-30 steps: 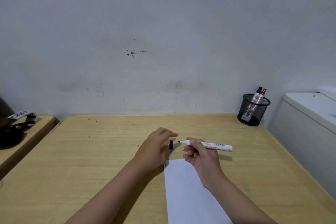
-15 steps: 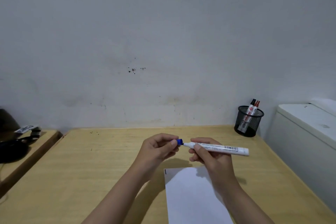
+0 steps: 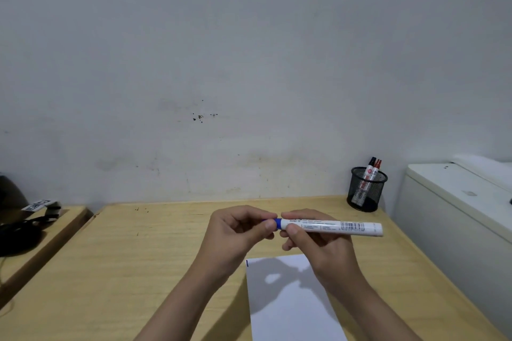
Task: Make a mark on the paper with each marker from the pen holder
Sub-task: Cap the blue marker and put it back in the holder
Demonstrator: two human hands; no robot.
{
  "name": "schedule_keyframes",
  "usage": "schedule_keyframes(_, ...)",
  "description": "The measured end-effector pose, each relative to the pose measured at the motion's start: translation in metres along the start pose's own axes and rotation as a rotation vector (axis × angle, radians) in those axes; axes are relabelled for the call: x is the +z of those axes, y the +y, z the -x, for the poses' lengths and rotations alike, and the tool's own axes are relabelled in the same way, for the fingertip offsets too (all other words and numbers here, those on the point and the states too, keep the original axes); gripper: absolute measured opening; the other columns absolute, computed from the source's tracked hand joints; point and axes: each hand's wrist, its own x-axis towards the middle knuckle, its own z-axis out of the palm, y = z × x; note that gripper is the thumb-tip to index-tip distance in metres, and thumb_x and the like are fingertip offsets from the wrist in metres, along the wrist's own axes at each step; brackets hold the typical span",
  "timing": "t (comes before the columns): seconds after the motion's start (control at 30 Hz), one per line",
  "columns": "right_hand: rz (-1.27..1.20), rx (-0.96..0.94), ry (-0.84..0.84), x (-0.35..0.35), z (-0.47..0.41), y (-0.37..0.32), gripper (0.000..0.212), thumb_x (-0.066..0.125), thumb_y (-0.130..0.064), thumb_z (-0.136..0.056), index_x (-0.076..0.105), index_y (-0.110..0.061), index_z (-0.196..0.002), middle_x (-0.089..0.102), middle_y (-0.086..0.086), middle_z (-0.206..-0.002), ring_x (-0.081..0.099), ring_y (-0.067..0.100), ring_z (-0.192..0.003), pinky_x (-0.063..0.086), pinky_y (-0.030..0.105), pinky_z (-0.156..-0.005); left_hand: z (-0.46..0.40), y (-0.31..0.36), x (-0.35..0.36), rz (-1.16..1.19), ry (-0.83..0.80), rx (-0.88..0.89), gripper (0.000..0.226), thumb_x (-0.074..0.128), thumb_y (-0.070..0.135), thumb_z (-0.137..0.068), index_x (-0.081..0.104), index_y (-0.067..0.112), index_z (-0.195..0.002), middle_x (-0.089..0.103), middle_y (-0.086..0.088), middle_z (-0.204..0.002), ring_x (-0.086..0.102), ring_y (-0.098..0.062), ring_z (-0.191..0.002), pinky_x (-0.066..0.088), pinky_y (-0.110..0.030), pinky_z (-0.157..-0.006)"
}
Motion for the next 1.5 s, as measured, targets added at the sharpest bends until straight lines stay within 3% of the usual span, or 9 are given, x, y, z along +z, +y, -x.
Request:
schedule_keyframes(0.2,-0.01,0.209,0.037,0.004,-0.01,0.002,0.025,0.077,-0.031,-0.072,0.072,-0.015,-0.091,0.069,0.01,-0.071,0.057,0.016,-0.053,0.053,0.029,-0.056,-0.007,0.0,0.0,-0.089,0.092,0.01,0.006,0.07,0.001,-0.076,0.074,0.005,-0.078,0.071,-0.014,-0.072,0.064,-0.014,-0.064,0.053,-0.019,-0.065)
schedule_keyframes(0.33,0.121,0.436,-0.034,-0.011,-0.016,-0.005,0.024,0.07,-0.028,-0.079,0.069,-0.006,-0.068,0.066,0.01,-0.063,0.05,0.013,-0.04,0.047,0.027,-0.044,-0.02,0.001,-0.001,-0.176,0.182,0.009,0.004,0.071,0.006,-0.077,0.074,0.009,-0.076,0.064,-0.007,-0.062,0.055,-0.011,-0.057,0.044,-0.014,-0.051)
schedule_keyframes(0.5,0.472,-0.002,0.084,-0.036,-0.024,-0.015,0.014,0.08,-0.013,-0.07,0.07,-0.022,-0.073,0.07,-0.007,-0.076,0.063,0.007,-0.063,0.05,0.018,-0.058,-0.037,-0.002,0.015,-0.357,0.126,0.029,0.006,0.072,0.009,-0.076,0.073,0.013,-0.071,0.056,0.003,-0.054,0.042,-0.006,-0.047,0.034,-0.014,-0.044)
schedule_keyframes(0.63,0.633,-0.072,-0.02,-0.055,-0.035,-0.014,0.027,0.079,-0.017,-0.069,0.07,-0.035,-0.087,0.07,-0.02,-0.091,0.066,0.008,-0.082,0.054,0.026,-0.072,-0.058,-0.001,0.044,-0.385,0.0,0.069,0.003,0.071,0.011,-0.076,0.073,0.012,-0.073,0.055,0.007,-0.051,0.043,-0.002,-0.045,0.035,-0.013,-0.047)
schedule_keyframes(0.83,0.512,-0.131,0.155,-0.112,-0.061,-0.011,0.06,0.069,-0.004,-0.08,0.053,-0.046,-0.12,0.061,-0.005,-0.077,0.057,0.01,-0.066,0.056,0.024,-0.065,-0.102,-0.012,0.094,-0.379,-0.039,0.117,0.017,0.071,0.028,-0.078,0.072,0.017,-0.092,0.069,-0.008,-0.073,0.059,-0.005,-0.064,0.044,-0.011,-0.058)
schedule_keyframes(1.07,0.635,-0.224,0.584,-0.211,-0.146,-0.021,0.043,0.067,-0.007,-0.082,0.049,-0.028,-0.115,0.062,0.006,-0.086,0.064,0.013,-0.074,0.049,0.012,-0.056,-0.178,-0.072,0.164,-0.607,-0.118,0.066,0.029,0.066,0.034,-0.079,0.065,0.017,-0.101,0.066,-0.003,-0.102,0.063,-0.015,-0.091,0.052,-0.03,-0.081)
schedule_keyframes(1.2,0.682,-0.16,0.628,-0.247,-0.186,0.001,0.041,0.067,-0.006,-0.082,0.047,-0.026,-0.112,0.06,0.006,-0.088,0.065,0.016,-0.071,0.047,0.016,-0.054,-0.215,-0.111,0.195,-0.781,-0.158,0.065,0.035,0.059,0.039,-0.082,0.06,0.014,-0.107,0.056,-0.006,-0.115,0.055,-0.023,-0.107,0.048,-0.034,-0.087)
schedule_keyframes(1.37,0.882,0.091,0.455,-0.261,-0.201,0.057,0.038,0.066,-0.003,-0.078,0.046,-0.02,-0.105,0.064,0.012,-0.071,0.065,0.026,-0.063,0.057,0.041,-0.057,-0.24,-0.144,0.215,-0.952,-0.138,0.044,0.036,0.055,0.045,-0.084,0.064,0.011,-0.091,0.057,-0.006,-0.102,0.057,-0.024,-0.09,0.048,-0.034,-0.069)
schedule_keyframes(1.5,1.009,0.241,0.369,-0.273,-0.208,0.081,0.036,0.072,-0.011,-0.074,0.048,-0.016,-0.099,0.06,0.009,-0.096,0.06,0.015,-0.076,0.053,0.029,-0.058,-0.247,-0.157,0.22,-0.95,-0.072,0.038,0.036,0.06,0.043,-0.082,0.066,0.008,-0.083,0.057,-0.005,-0.096,0.057,-0.023,-0.084,0.053,-0.039,-0.068)
